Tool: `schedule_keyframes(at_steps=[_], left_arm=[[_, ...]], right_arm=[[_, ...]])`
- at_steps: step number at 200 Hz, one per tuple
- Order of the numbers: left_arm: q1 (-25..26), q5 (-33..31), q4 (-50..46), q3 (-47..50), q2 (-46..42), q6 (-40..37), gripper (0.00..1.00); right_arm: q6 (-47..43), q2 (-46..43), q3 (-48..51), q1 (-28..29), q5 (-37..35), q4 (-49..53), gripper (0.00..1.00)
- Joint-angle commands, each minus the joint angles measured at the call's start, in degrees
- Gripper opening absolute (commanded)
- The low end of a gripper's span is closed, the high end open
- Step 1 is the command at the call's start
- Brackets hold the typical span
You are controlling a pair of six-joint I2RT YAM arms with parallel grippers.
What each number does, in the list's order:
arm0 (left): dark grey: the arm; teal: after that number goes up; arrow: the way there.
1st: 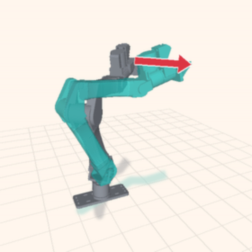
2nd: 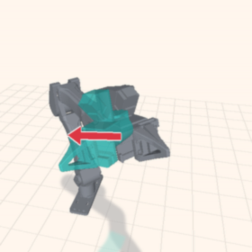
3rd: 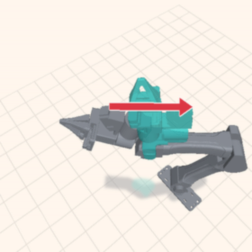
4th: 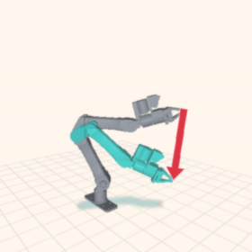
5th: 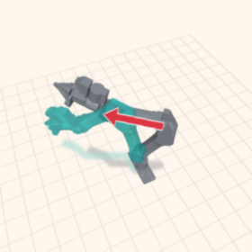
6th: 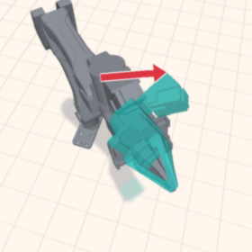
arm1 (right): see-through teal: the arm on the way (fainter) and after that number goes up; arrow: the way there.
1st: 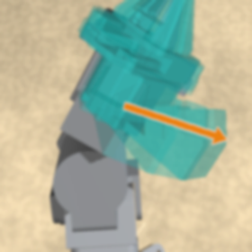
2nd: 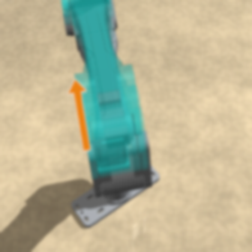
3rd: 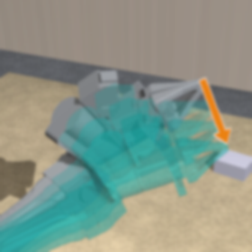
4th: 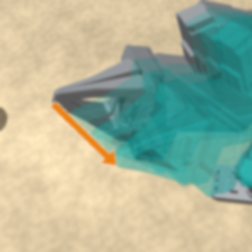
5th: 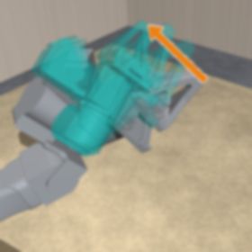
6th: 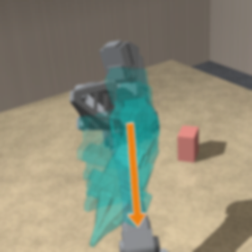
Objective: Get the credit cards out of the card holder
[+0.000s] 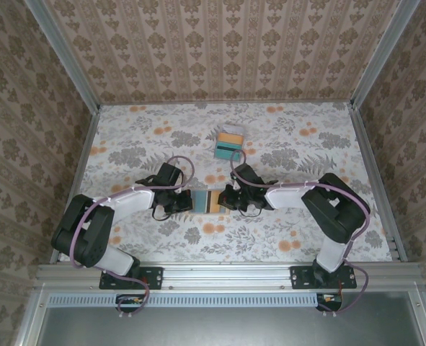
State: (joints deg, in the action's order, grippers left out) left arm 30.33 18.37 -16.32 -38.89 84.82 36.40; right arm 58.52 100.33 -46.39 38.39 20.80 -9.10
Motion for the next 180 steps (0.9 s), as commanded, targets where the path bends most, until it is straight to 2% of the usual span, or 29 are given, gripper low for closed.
schedule_keyframes(at_steps=[1, 24, 62, 91, 119, 149, 166, 180], left_arm=[[-0.2, -2.0, -4.9, -0.1, 1.0, 0.3, 0.0], [-0.2, -1.5, -4.8, -0.6, 0.7, 0.1, 0.0], [-0.2, -0.2, -5.0, -2.5, -0.2, -0.2, 0.0], [-0.2, -0.5, -7.0, -4.8, -1.7, -1.2, 0.0], [-0.2, -0.1, -7.9, -6.7, -3.9, -1.5, 0.01], [-0.2, 0.0, -9.0, -8.7, -6.9, -2.6, 0.15], [-0.2, -0.5, -10.2, -9.5, -8.8, -3.3, 0.34], [-0.2, -1.0, -11.0, -9.9, -10.4, -3.4, 0.55]], right_arm=[[-1.0, -3.1, 2.2, -1.6, -3.3, 2.9, 0.0], [-4.1, -6.5, 1.7, -2.6, -2.6, 4.8, 0.0], [-12.4, -12.0, -2.9, -5.5, -2.1, 15.1, 0.0], [-26.2, -14.2, -11.4, -8.2, -3.9, 27.7, 0.0], [-40.3, -11.2, -23.8, -10.1, -5.2, 39.4, 0.0], [-54.7, -5.4, -36.3, -10.4, -10.6, 47.8, 0.0], [-63.1, -2.1, -42.2, -10.3, -14.3, 50.0, 0.0], [-68.4, 0.4, -45.7, -10.2, -16.6, 49.8, 0.0]])
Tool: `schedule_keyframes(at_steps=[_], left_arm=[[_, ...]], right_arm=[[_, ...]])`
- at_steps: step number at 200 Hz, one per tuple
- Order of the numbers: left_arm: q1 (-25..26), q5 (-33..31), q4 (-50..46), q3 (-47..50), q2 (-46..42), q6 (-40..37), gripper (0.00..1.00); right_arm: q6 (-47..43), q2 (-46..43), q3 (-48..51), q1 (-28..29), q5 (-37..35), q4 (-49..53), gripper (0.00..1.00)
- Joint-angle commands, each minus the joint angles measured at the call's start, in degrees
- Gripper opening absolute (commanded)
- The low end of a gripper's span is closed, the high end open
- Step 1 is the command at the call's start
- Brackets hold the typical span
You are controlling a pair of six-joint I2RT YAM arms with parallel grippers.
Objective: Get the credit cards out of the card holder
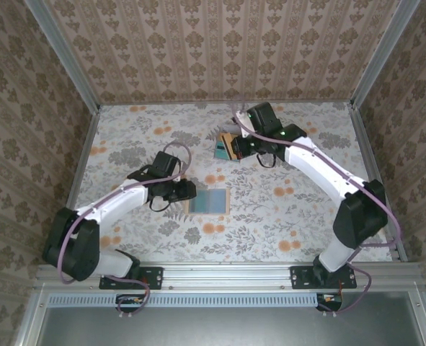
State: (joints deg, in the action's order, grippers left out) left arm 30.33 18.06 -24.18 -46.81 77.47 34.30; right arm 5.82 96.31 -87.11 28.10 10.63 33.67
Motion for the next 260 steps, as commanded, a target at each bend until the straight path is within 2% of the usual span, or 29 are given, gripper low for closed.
schedule_keyframes(at_steps=[1, 25, 33, 67, 116, 152, 260], left_arm=[[-0.2, -0.7, -3.2, -2.0, -3.2, -1.3, 0.57], [-0.3, -2.2, -5.0, -2.6, -5.9, -1.2, 0.92], [-0.3, -2.7, -5.5, -2.6, -6.8, -1.0, 1.0], [-0.7, -4.5, -7.3, -1.8, -9.6, -0.7, 1.0], [-1.7, -5.8, -9.0, -1.4, -11.3, -0.7, 1.0], [-2.4, -5.9, -9.5, -1.4, -11.5, -0.9, 1.0], [-3.8, -5.1, -9.4, -1.9, -8.7, -1.3, 1.0]], right_arm=[[-16.1, 4.6, -5.2, 0.1, -6.6, 7.1, 0.0], [-23.2, 8.9, -10.6, 0.9, -11.3, 7.7, 0.0], [-25.3, 10.3, -11.9, 1.2, -13.2, 7.8, 0.0], [-33.5, 15.7, -16.4, 2.7, -21.4, 7.6, 0.0], [-40.8, 21.9, -20.6, 3.1, -28.0, 5.8, 0.0], [-43.1, 25.8, -22.7, 3.1, -29.9, 4.1, 0.0], [-44.1, 32.4, -24.7, 2.9, -29.2, 2.8, 0.0]])
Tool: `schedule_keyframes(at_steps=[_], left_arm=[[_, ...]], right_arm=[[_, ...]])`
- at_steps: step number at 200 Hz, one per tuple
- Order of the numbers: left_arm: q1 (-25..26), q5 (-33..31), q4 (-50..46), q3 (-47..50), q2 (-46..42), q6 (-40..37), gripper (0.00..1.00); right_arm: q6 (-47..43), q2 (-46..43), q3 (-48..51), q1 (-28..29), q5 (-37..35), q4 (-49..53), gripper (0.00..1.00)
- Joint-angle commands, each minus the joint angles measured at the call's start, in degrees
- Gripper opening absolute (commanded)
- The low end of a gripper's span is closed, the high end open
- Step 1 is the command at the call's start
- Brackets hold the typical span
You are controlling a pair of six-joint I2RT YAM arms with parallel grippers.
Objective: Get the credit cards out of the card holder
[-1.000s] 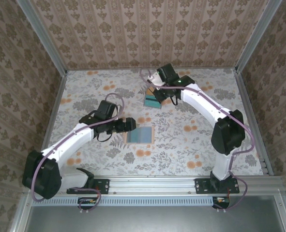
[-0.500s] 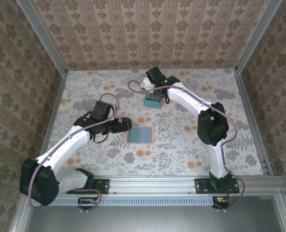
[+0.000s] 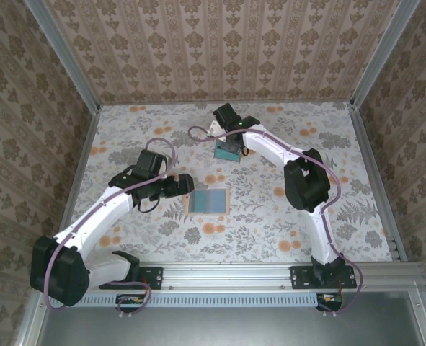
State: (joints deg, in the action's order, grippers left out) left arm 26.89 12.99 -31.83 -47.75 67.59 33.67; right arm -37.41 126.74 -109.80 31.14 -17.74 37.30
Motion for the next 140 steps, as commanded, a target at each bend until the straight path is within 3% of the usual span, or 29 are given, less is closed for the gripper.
schedule_keyframes(at_steps=[1, 36, 53, 108, 140], left_arm=[[-0.4, 0.1, -1.7, -1.0, 1.2, -0.6, 1.0], [-0.4, 0.6, -1.1, -1.0, 1.9, -0.7, 1.0], [-2.1, 0.8, -1.0, -1.0, 2.0, -0.7, 1.0], [-2.2, 1.5, -0.4, -0.7, 1.9, -0.3, 1.0], [-2.2, 2.7, 0.8, -0.2, 1.9, -0.1, 1.0]], right_arm=[[-0.9, 1.9, -1.9, -0.1, -0.8, -0.8, 0.0], [0.6, 2.6, -2.7, -0.8, -2.3, -2.0, 0.06], [2.4, 3.3, -3.8, -1.5, -4.7, -2.7, 0.19], [7.0, 3.3, -6.0, -2.8, -8.8, -3.3, 0.19], [12.9, -0.3, -4.4, -2.8, -6.8, -2.0, 0.15]])
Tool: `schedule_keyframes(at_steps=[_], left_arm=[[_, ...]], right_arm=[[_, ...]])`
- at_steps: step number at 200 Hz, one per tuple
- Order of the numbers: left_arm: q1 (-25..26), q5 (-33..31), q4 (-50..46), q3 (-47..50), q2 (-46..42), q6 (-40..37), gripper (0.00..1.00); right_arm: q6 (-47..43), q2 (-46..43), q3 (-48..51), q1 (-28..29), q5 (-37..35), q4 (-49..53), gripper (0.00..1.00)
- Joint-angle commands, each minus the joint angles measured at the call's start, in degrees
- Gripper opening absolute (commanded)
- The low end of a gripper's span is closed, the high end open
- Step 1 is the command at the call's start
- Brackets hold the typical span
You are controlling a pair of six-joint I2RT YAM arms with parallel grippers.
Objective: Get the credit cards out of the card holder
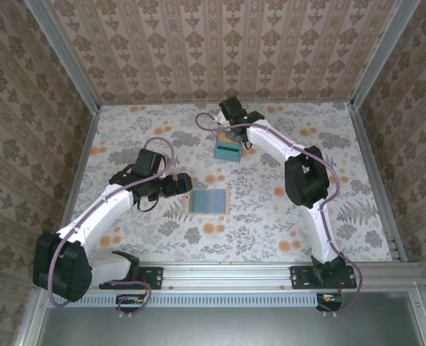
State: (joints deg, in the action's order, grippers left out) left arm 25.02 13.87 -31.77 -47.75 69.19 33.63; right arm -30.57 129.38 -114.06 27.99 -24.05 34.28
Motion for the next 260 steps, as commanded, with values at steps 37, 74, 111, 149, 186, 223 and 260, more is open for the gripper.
schedule_keyframes(at_steps=[37, 74, 111, 149, 186, 223, 260], left_arm=[[0.0, 4.1, 3.6, 1.5, 0.5, 1.3, 1.0], [0.8, 4.8, 5.7, 3.3, 0.9, 2.8, 0.99], [3.0, 5.6, 8.7, 5.7, 1.0, 4.5, 0.99], [5.0, 5.7, 11.3, 7.2, 2.2, 5.8, 0.95], [6.9, 4.9, 13.5, 7.7, 4.5, 6.6, 0.91], [8.0, 5.5, 16.0, 7.7, 7.8, 6.9, 0.91], [8.8, 5.6, 16.8, 7.1, 10.2, 6.5, 0.92]], right_arm=[[17.0, -10.5, 5.2, 0.4, 4.5, 3.4, 0.15], [30.1, -20.0, 14.3, 0.5, 13.7, 4.5, 0.15], [41.2, -28.5, 24.0, 0.5, 22.4, 4.9, 0.15], [55.6, -37.1, 39.9, 0.9, 33.2, -3.1, 0.15], [66.3, -40.5, 52.8, 5.5, 35.5, -12.3, 0.12], [74.6, -38.9, 61.1, 9.3, 36.6, -20.6, 0.05], [76.8, -35.0, 62.7, 10.5, 36.2, -24.0, 0.0]])
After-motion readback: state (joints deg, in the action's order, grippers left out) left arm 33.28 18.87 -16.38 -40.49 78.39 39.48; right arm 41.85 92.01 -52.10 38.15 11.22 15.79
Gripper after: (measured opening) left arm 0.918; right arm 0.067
